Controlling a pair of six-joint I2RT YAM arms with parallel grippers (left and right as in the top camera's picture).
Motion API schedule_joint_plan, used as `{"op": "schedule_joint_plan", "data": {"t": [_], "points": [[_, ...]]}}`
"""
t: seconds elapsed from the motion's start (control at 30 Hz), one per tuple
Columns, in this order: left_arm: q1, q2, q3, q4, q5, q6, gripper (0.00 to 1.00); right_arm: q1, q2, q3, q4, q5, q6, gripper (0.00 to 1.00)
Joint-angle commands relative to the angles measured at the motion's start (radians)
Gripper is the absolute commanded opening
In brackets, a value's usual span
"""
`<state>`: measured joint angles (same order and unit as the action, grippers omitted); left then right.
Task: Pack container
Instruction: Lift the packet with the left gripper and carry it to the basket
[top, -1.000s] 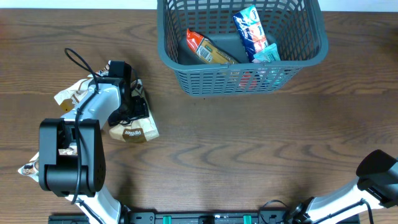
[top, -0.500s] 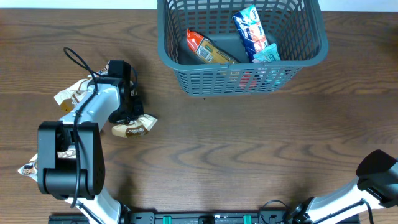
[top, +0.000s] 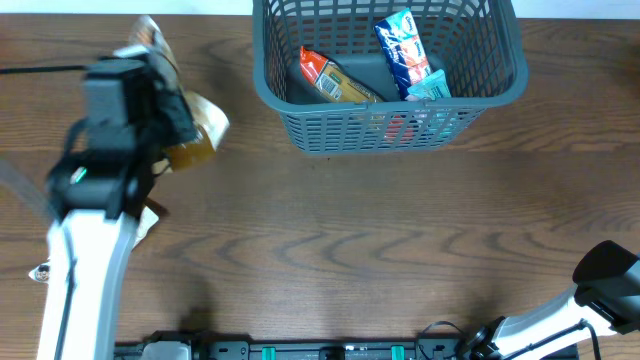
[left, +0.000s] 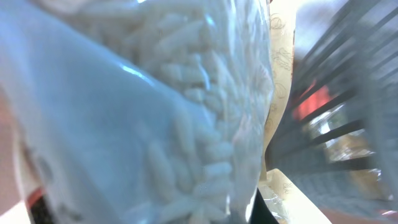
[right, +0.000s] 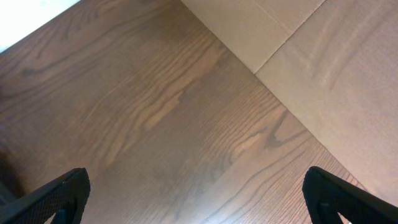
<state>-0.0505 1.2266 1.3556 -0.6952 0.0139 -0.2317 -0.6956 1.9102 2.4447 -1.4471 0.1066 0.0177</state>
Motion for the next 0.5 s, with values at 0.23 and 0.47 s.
{"op": "schedule_joint_plan", "data": {"t": [0.23, 0.47], "points": [[-0.15, -0.034, 0.2, 0.115, 0.018, -0.04, 0.06, -0.004, 0.004, -0.003, -0.012, -0.018, -0.004, 0.99], [-0.315, 0.101, 0.201, 0.352, 0.024, -0.051, 0.06, -0.004, 0.004, -0.003, -0.037, -0.035, -0.004, 0.99]]}}
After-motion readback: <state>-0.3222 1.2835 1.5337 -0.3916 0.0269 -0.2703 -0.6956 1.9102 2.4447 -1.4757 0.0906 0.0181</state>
